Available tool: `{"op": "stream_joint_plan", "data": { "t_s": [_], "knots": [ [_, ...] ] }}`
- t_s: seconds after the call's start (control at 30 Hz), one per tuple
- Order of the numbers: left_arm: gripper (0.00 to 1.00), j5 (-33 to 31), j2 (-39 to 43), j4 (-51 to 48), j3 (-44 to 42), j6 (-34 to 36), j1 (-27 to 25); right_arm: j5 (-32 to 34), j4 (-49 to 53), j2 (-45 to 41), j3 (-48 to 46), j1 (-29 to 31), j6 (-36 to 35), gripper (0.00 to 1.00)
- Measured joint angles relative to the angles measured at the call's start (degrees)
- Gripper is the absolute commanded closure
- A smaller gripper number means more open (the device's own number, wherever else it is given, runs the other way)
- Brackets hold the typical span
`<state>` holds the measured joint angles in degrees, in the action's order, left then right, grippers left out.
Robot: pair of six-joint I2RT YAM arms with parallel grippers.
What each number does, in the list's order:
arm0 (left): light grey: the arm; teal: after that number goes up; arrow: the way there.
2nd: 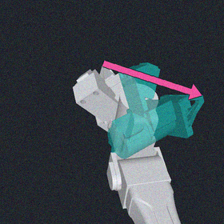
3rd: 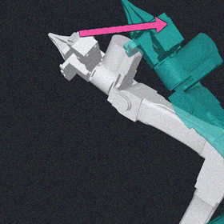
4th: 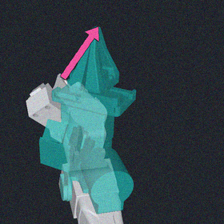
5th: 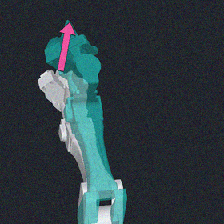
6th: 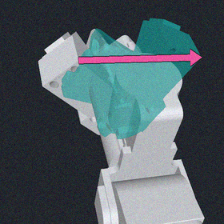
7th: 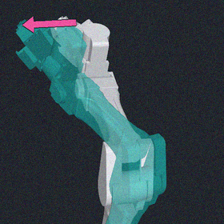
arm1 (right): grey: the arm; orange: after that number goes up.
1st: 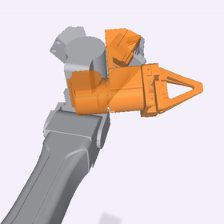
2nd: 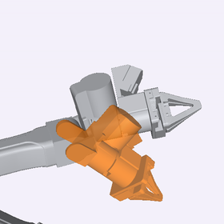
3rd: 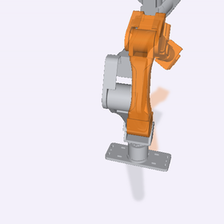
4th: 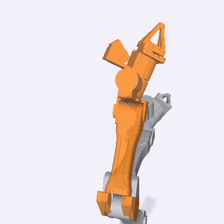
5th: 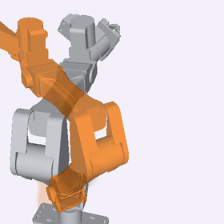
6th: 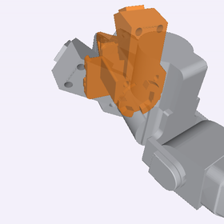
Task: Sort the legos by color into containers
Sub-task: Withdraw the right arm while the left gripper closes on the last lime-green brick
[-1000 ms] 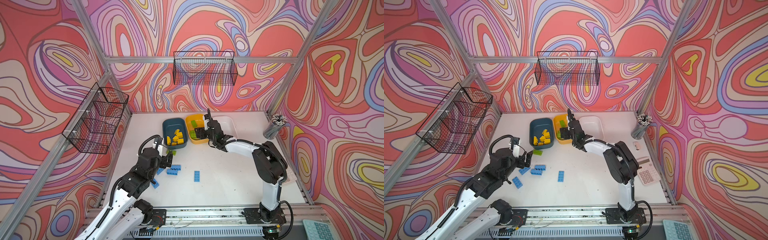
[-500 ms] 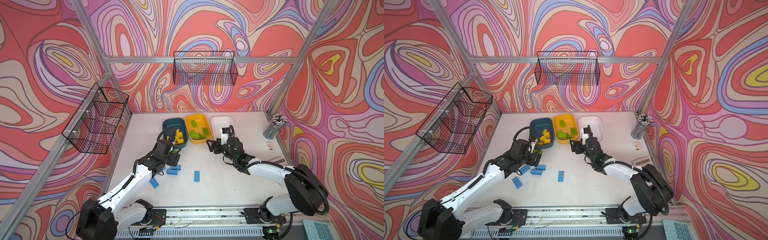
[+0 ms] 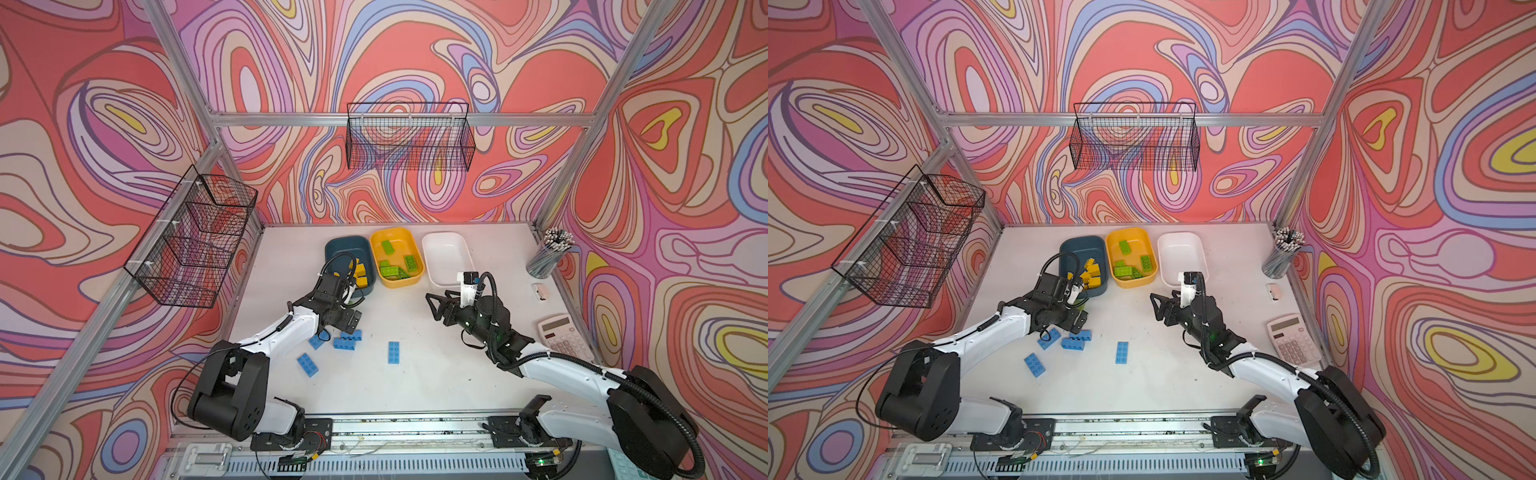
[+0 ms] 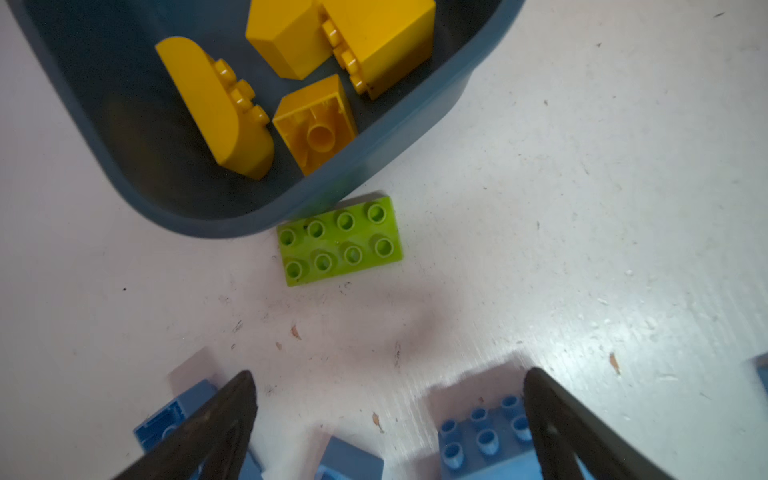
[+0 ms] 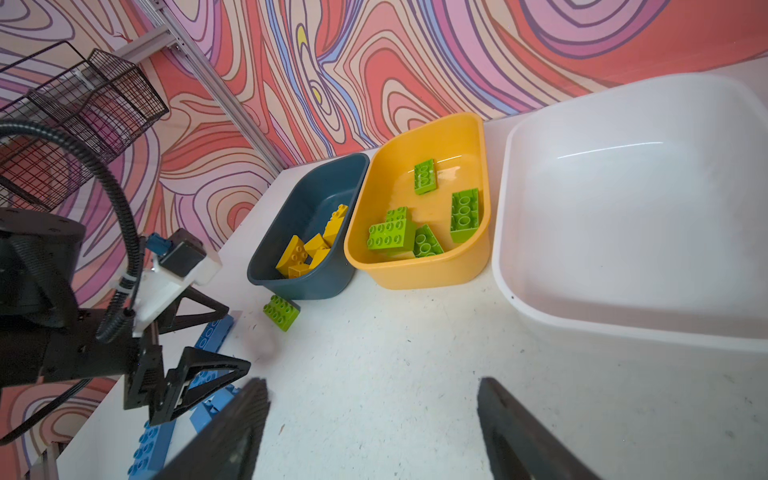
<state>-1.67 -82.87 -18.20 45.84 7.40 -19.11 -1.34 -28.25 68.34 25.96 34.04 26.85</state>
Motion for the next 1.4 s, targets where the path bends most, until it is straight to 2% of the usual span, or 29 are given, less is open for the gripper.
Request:
{"op": "stream_joint_plan", "data": {
  "t_s": [0.2,0.37,0.47,0.53,0.63,0.73,0.87,1.0,1.27,1.4],
  "knots": [
    [0.01,0.7,-6.3,1.8,1.7,1.4,3.4,-0.4,-1.0,0.0,-0.5,0.0,0.5,0.17],
    [0.02,1.9,-11.2,2.9,4.0,1.9,4.1,-0.3,-1.6,0.0,-0.7,0.0,0.7,0.17],
    [0.05,3.2,-13.9,3.7,6.4,1.8,4.2,-0.3,-1.9,0.2,-0.7,0.0,0.7,0.17],
    [0.13,3.9,-15.5,3.9,8.0,1.8,4.3,-0.2,-2.0,0.7,-0.7,0.0,0.7,0.17],
    [0.17,4.7,-17.1,4.0,9.7,1.8,4.5,0.0,-2.0,1.2,-0.7,0.0,0.7,0.17],
    [0.2,4.7,-17.7,4.3,10.2,1.8,4.7,0.1,-2.1,1.6,-0.7,0.0,0.7,0.17],
    [0.34,4.7,-17.9,4.3,10.3,1.7,4.9,0.1,-2.1,1.9,-0.7,0.0,0.7,0.17],
    [0.41,4.4,-17.9,4.4,10.3,1.4,4.9,0.3,-2.1,1.9,-0.7,0.0,0.7,0.17],
    [0.43,4.0,-17.5,3.8,10.4,1.2,4.9,0.4,-2.1,1.9,-0.7,0.0,0.7,0.17],
    [0.42,3.6,-14.7,0.6,10.4,0.0,4.9,0.4,-2.1,1.9,-0.7,0.0,0.7,0.17]
  ]
}}
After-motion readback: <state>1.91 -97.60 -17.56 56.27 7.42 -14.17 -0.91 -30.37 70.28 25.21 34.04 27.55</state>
